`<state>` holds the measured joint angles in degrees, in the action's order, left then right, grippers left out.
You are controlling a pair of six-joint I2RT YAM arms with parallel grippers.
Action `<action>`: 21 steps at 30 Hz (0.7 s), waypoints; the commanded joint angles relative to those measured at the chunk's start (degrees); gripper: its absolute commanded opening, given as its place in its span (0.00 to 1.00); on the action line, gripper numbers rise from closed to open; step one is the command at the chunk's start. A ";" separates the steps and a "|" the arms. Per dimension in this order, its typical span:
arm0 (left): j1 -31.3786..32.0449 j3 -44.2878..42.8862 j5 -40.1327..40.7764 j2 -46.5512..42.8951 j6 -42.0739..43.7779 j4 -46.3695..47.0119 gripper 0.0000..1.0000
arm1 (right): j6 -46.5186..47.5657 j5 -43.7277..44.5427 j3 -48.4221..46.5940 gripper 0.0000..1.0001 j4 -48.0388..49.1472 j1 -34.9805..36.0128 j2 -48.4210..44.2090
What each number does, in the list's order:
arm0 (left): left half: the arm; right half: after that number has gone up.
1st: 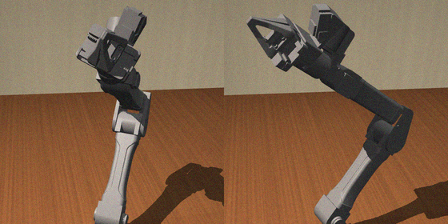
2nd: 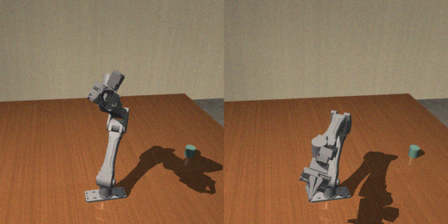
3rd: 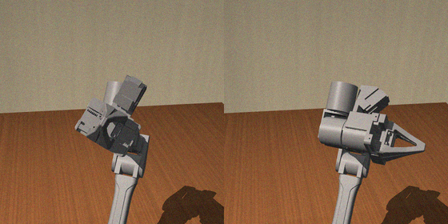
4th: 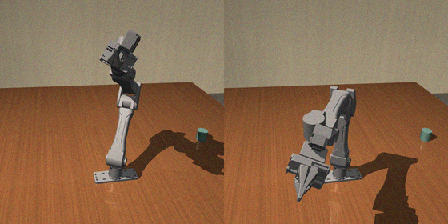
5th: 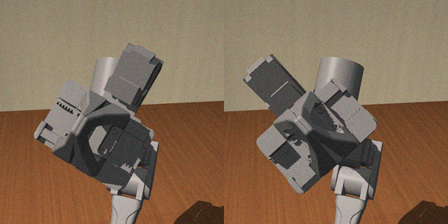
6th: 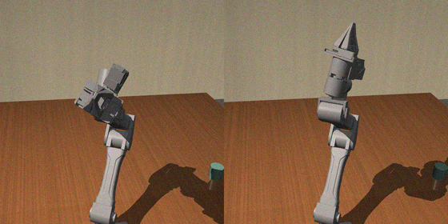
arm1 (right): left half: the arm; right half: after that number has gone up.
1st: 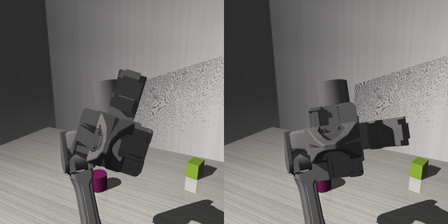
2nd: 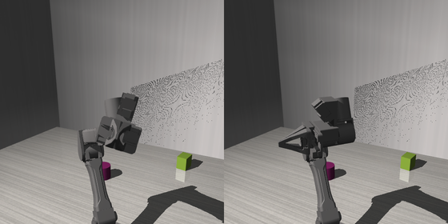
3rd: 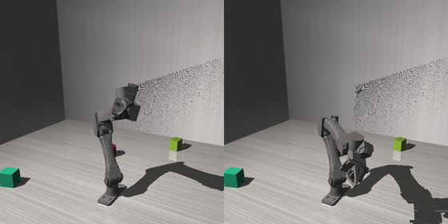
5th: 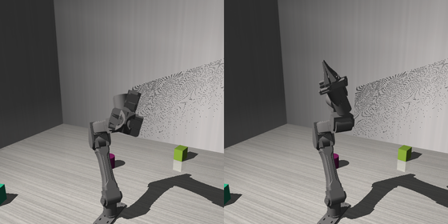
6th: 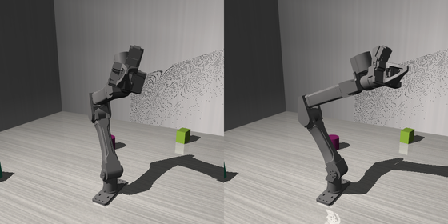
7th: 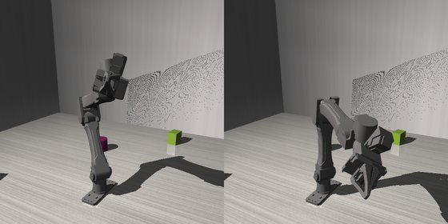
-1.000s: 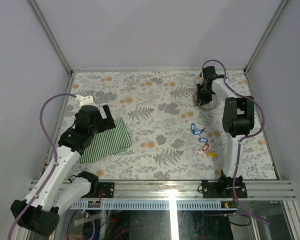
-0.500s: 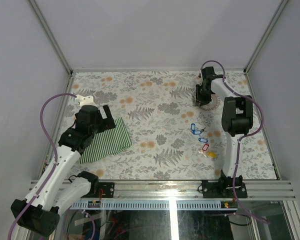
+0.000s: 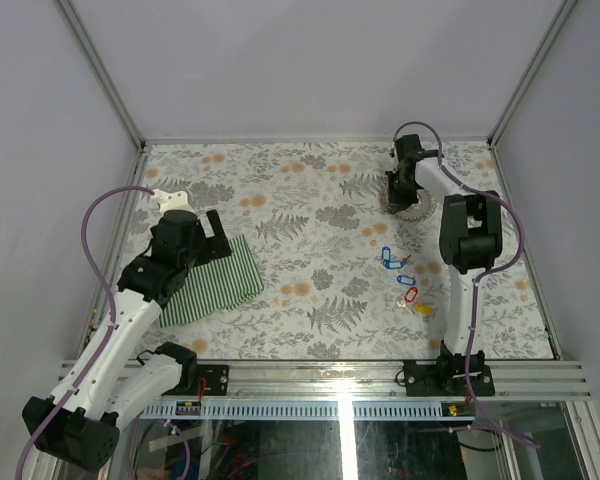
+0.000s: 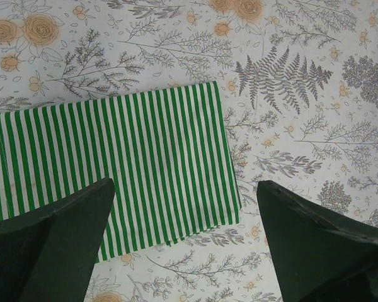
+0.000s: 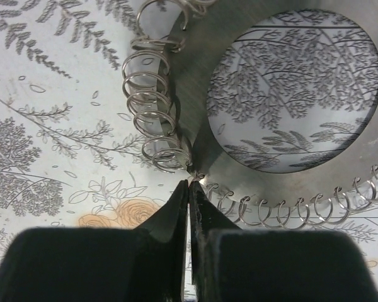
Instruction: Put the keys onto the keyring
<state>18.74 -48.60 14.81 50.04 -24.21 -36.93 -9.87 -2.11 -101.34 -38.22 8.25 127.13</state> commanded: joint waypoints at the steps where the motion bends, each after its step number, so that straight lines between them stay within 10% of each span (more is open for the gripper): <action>1: 0.43 -0.09 -0.17 -0.12 -0.32 1.18 1.00 | 1.17 1.18 1.32 0.00 0.40 3.07 -4.32; 21: 0.40 0.67 -1.13 -1.27 0.08 2.54 1.00 | -1.89 -2.66 23.66 0.00 4.97 30.03 -22.51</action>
<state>18.79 -48.53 13.89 49.43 -24.18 -36.82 -8.60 -2.68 -82.06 -33.47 35.05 111.50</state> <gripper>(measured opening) 0.996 0.010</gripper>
